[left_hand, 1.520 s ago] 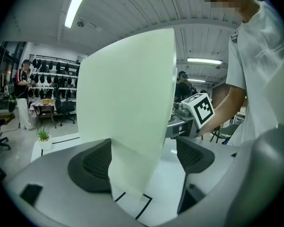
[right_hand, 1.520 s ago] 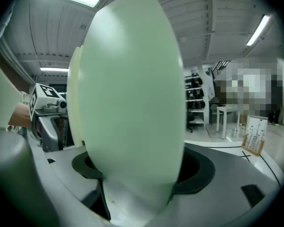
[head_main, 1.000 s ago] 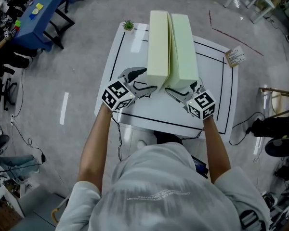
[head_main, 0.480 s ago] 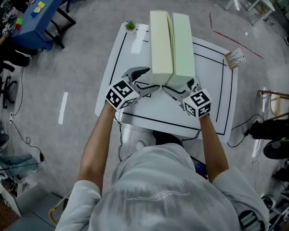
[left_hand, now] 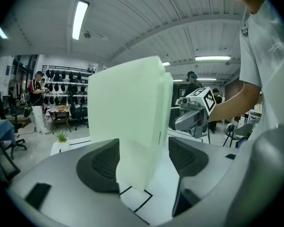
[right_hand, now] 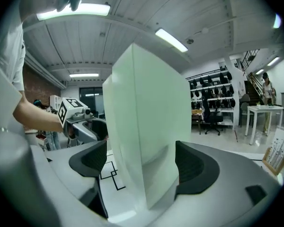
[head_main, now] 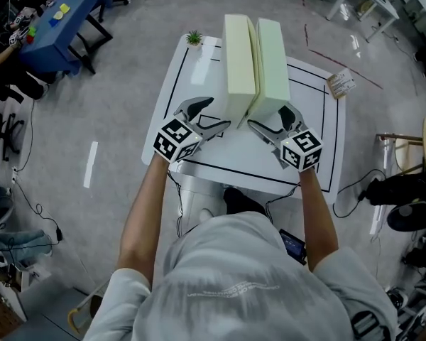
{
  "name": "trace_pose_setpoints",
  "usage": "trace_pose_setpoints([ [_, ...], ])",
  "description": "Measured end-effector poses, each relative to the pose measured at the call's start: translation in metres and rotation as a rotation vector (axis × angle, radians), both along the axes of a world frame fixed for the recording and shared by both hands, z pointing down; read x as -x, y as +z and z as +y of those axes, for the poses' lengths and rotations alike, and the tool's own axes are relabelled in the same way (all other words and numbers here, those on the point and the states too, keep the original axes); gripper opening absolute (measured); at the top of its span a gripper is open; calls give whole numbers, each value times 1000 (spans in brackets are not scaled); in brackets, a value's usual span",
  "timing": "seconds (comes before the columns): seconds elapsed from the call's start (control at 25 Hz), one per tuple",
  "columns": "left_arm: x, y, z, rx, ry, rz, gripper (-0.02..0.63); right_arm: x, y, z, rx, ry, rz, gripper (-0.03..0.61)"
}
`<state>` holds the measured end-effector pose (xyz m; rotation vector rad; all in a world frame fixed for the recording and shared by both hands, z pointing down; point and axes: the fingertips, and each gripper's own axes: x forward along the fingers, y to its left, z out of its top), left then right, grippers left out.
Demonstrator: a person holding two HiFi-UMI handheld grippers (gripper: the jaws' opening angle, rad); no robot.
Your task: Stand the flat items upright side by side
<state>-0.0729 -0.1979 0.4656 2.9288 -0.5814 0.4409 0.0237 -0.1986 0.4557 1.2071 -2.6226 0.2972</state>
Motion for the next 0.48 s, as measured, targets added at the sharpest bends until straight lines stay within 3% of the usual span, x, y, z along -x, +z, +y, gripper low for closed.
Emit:
trace_pose_setpoints([
  [0.12,14,-10,12,-1,-53,17,325,-13,-18,17,-10,52,-30,446],
  [0.28,43,-25,30,-18,-152,22,239,-20,-49,49,-37,101,-64,426],
  [0.48,76,-58,59,-95,-248,53,131,-27,-89,92,-129,194,-30,189],
])
